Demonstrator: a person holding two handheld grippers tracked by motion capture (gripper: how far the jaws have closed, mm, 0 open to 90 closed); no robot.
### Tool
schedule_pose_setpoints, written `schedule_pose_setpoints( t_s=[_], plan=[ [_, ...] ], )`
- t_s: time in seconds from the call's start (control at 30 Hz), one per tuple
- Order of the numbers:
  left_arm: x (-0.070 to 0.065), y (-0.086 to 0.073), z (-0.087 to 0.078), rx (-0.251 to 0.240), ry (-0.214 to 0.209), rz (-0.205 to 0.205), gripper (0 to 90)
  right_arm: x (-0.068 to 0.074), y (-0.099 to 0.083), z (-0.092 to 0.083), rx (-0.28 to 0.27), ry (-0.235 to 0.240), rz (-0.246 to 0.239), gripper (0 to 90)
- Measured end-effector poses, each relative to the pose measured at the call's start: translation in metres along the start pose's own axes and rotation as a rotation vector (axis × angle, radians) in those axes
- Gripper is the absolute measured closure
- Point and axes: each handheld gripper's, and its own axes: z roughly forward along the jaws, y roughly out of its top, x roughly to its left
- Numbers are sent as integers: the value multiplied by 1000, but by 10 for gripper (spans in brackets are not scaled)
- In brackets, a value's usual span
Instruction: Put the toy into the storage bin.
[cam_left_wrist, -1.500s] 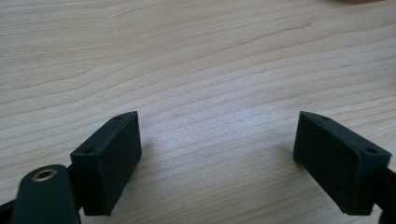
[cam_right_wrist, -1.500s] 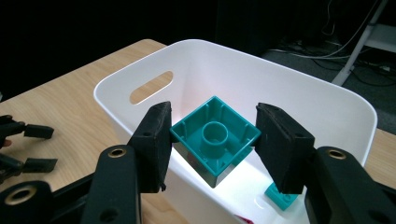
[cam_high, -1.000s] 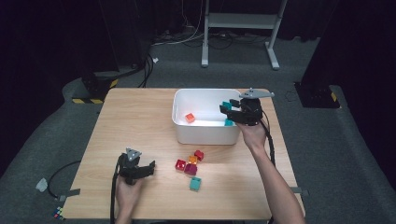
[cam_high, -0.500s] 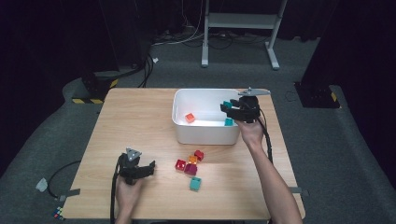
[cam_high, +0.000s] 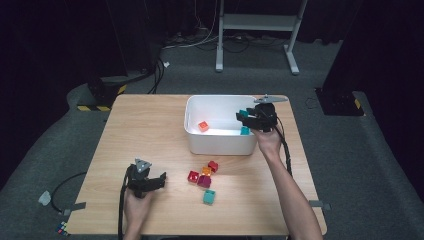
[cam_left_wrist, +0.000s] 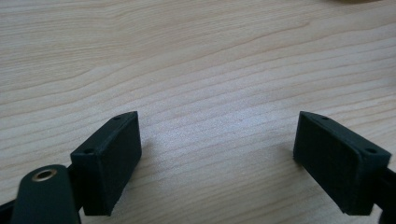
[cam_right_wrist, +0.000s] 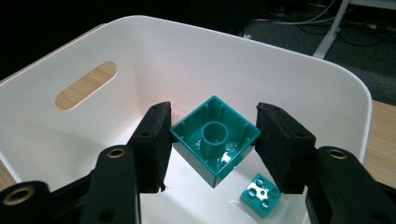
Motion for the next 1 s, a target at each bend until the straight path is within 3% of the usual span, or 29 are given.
schedule_pose_setpoints(
  t_s=[0.33,0.57,0.9,1.0],
  plan=[
    [0,0,0,0,-1,0,153,5,-1,1,15,4,-22,432],
    [0,0,0,0,-1,0,152,5,-3,-2,13,11,-10,422],
    [0,0,0,-1,-1,-1,153,12,-9,-17,-34,28,-17,408],
    [0,0,0,-1,-1,-1,153,16,-9,-21,-48,13,-29,389]
  ],
)
